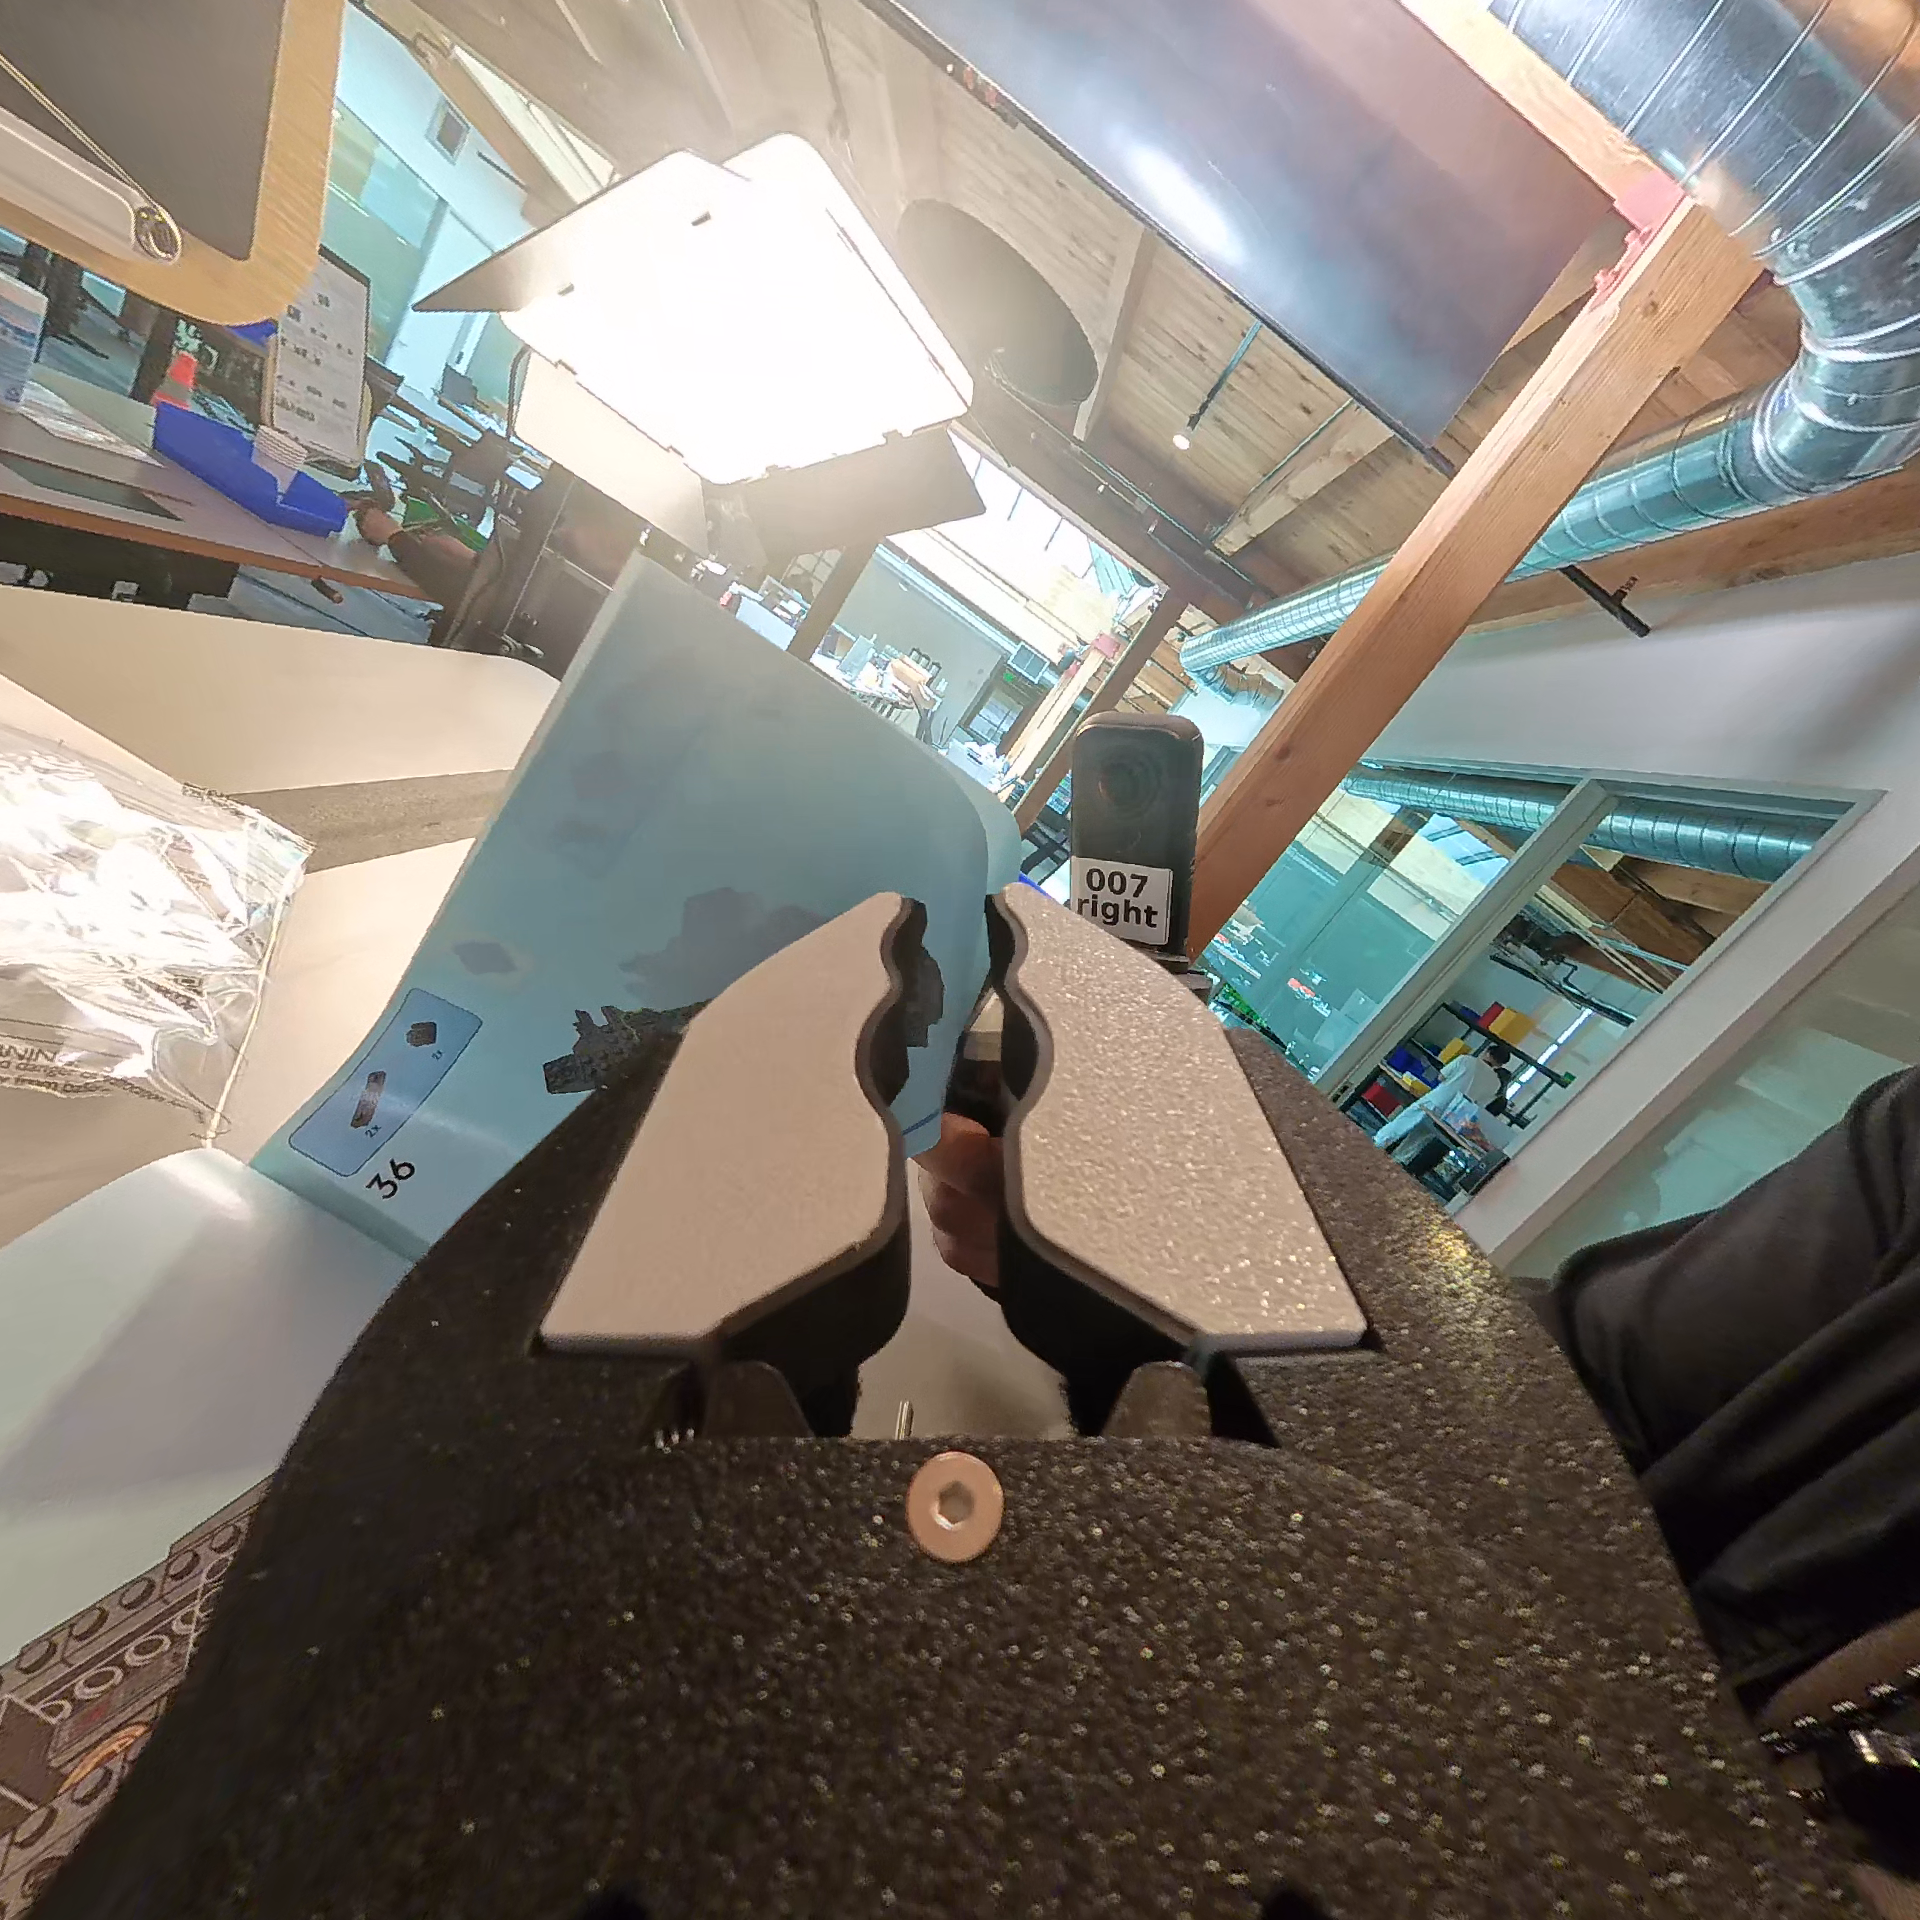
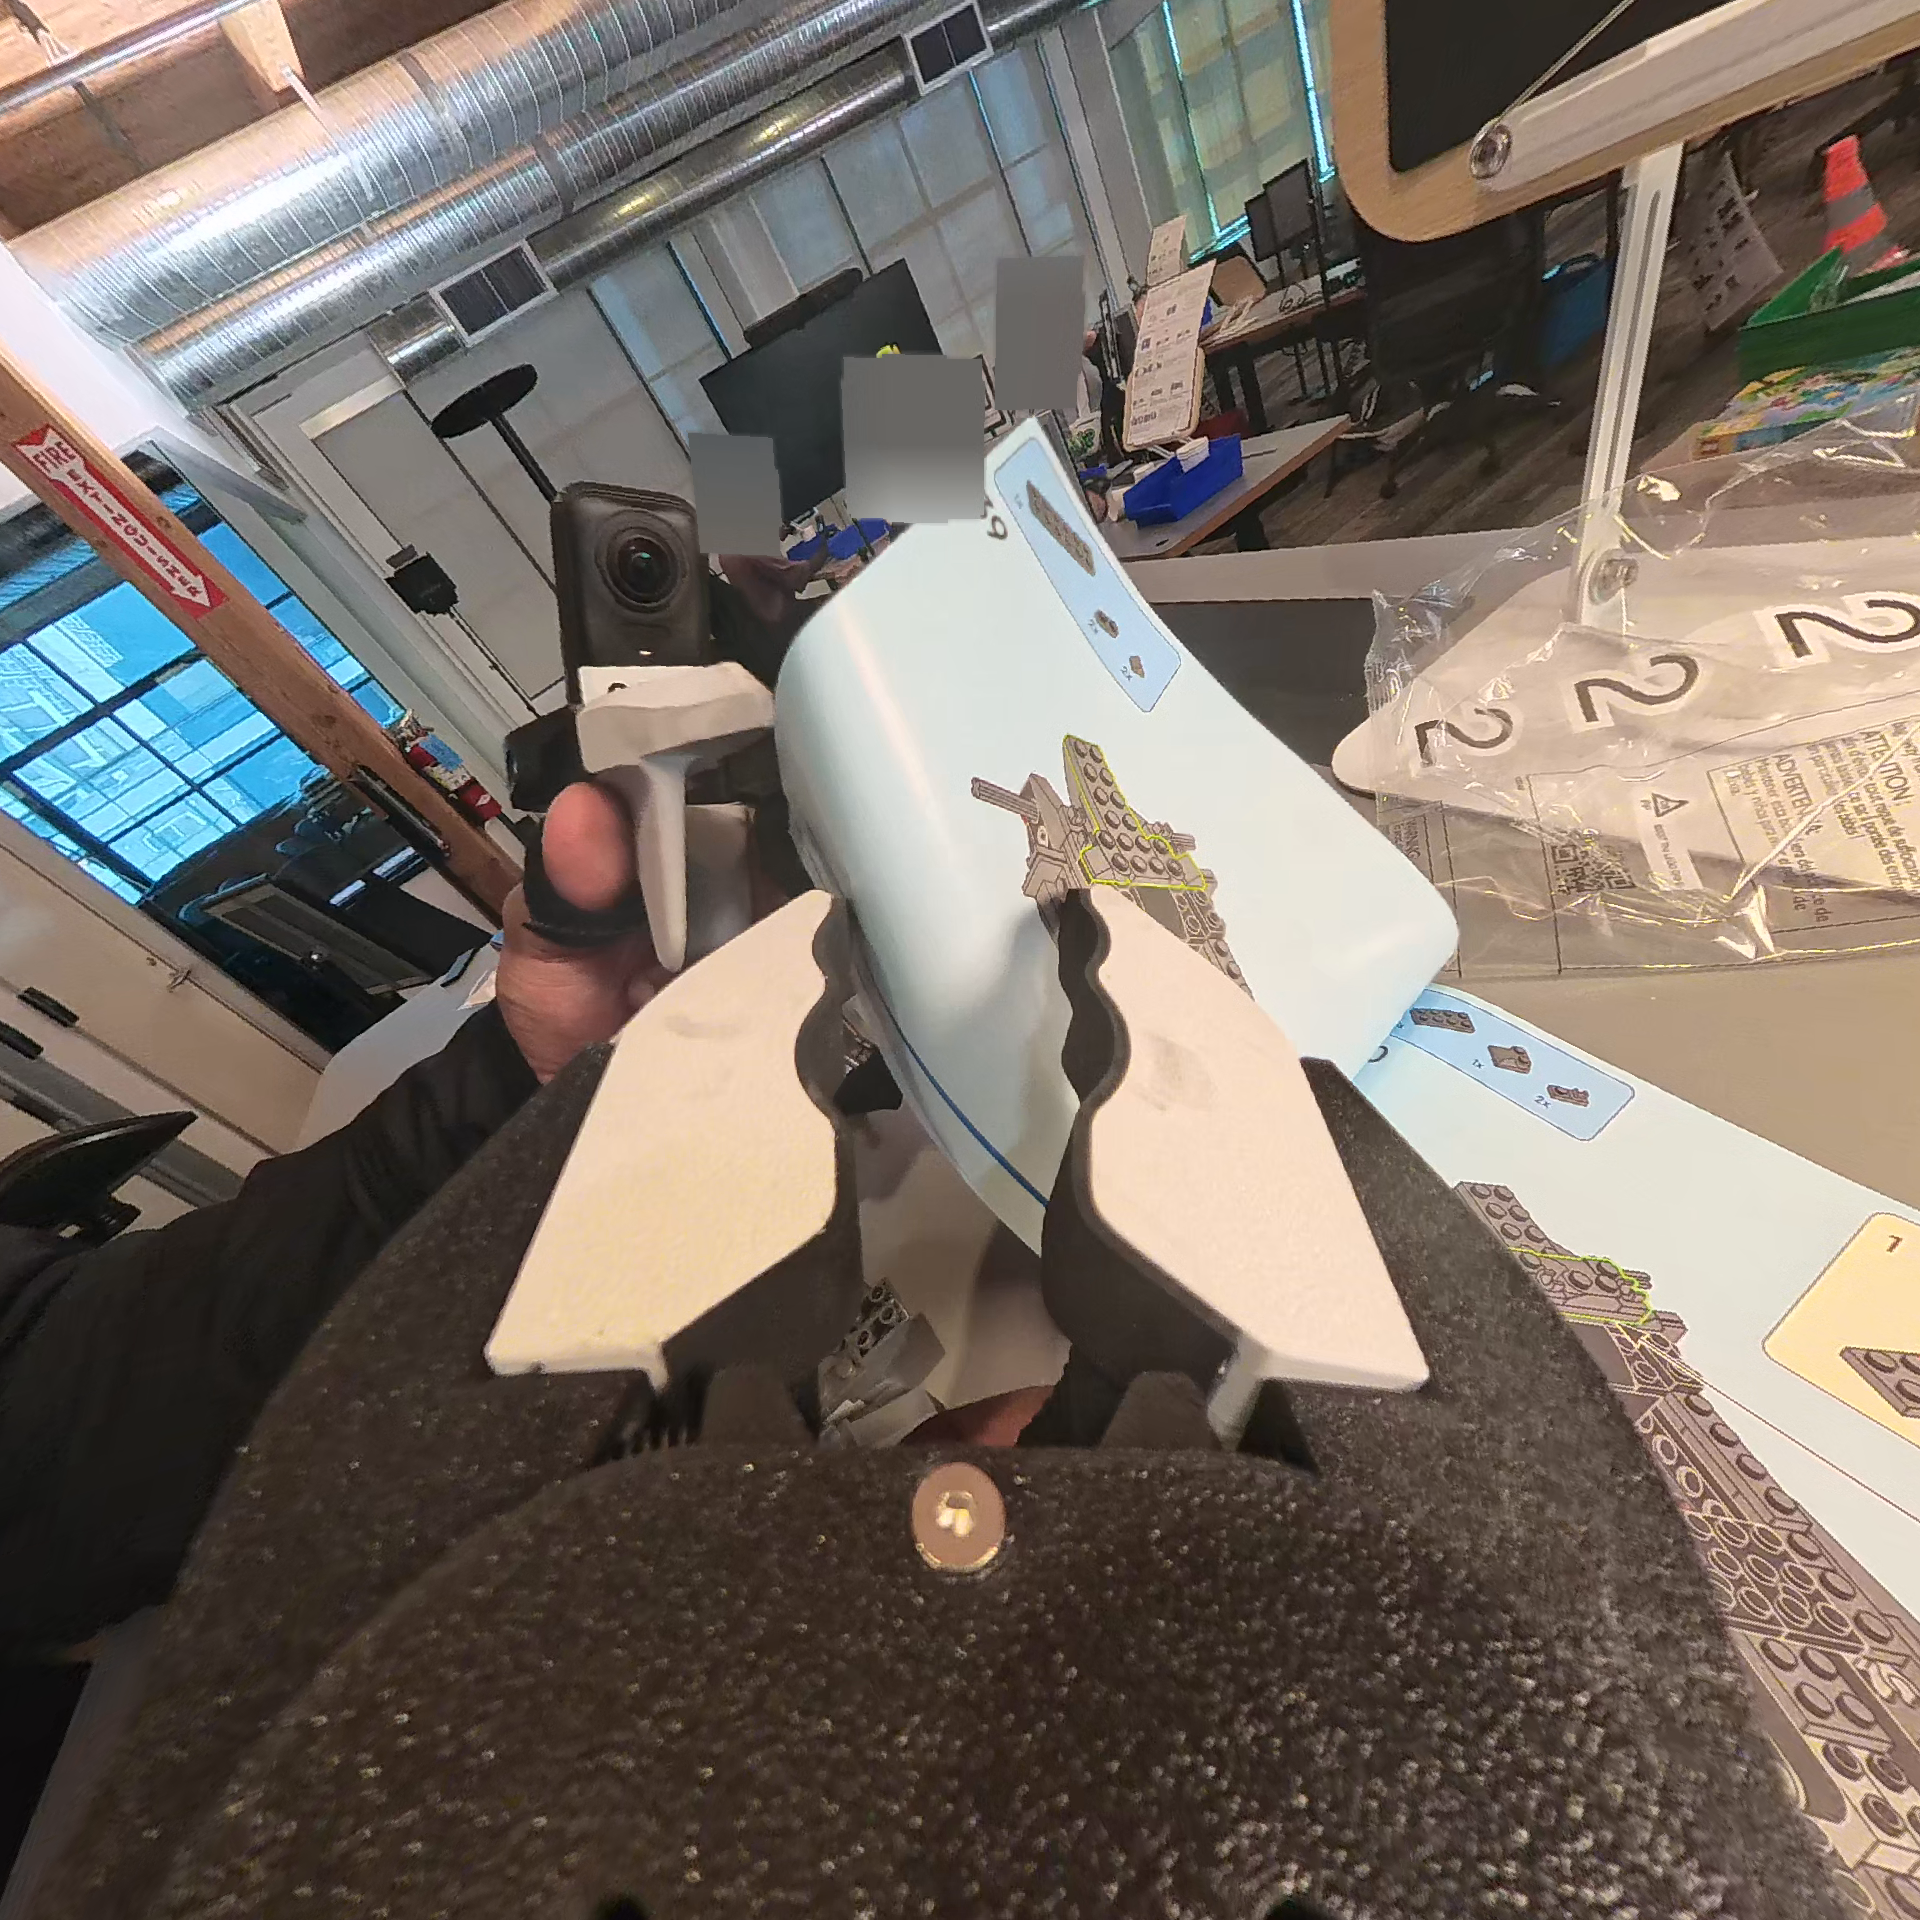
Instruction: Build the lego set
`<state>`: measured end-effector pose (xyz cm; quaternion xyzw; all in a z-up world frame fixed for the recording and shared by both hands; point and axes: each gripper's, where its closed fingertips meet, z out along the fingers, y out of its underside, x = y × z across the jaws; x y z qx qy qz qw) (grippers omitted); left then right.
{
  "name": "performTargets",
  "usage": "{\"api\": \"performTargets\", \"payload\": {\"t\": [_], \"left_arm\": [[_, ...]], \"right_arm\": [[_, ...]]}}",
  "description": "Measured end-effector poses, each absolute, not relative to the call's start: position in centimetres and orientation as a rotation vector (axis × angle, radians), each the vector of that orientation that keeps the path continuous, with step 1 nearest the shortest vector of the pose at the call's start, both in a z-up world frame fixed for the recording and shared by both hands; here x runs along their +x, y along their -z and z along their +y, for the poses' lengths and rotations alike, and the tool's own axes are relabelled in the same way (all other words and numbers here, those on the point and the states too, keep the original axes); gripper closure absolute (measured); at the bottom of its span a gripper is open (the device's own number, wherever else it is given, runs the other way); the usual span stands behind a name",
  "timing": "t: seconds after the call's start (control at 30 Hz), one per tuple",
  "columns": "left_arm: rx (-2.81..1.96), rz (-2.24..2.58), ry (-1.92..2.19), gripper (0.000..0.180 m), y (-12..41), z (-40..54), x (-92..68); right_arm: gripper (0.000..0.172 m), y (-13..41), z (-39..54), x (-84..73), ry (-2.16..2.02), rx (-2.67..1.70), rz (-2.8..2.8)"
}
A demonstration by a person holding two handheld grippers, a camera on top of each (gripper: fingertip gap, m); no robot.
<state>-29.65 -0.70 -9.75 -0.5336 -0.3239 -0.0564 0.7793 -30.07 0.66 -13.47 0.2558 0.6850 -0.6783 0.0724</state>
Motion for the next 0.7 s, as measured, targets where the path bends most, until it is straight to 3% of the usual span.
{"api": "performTargets", "payload": {"t": [0.4, 0.7], "left_arm": [[-1.171, -0.718, 0.127, 0.18, 10.3, -0.8, -29.8], [-1.13, -0.77, 0.116, 0.18, 10.7, -2.4, -30.6]], "right_arm": [[0.13, 13.8, 1.5, -30.7, 2.029, 0.795, 2.111], [0.114, 12.7, 6.5, -34.0, 2.147, 1.03, 2.275]]}}
